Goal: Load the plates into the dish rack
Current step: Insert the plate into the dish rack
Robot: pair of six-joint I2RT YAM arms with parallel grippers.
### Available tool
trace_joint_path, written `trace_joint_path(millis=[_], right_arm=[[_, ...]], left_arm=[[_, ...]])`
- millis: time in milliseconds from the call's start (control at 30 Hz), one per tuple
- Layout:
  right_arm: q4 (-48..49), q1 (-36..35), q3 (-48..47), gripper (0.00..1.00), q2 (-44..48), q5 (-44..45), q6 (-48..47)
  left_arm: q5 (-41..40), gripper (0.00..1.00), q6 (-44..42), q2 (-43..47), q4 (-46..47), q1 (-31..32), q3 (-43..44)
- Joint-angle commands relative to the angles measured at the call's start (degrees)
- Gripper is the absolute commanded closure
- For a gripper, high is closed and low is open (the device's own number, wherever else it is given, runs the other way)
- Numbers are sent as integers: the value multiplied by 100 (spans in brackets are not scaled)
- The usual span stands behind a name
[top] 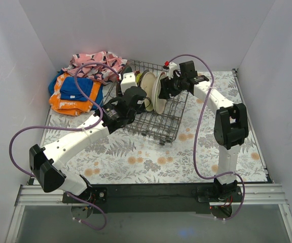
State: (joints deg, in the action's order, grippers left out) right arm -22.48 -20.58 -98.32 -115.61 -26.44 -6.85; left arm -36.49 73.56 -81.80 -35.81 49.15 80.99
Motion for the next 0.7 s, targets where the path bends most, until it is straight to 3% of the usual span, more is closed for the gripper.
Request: trace_joint_path(millis=[0,433,667], right_arm=[[200,89,138,30,399,-54,-97],[367,124,455,30,654,-160,-159],[393,142,217,30,399,-222,17]], left_arm=[[2,61,44,112,101,16,-13],[221,61,-262,24,434,7,83],[1020,60,-519,-1004,759,-177,1094]])
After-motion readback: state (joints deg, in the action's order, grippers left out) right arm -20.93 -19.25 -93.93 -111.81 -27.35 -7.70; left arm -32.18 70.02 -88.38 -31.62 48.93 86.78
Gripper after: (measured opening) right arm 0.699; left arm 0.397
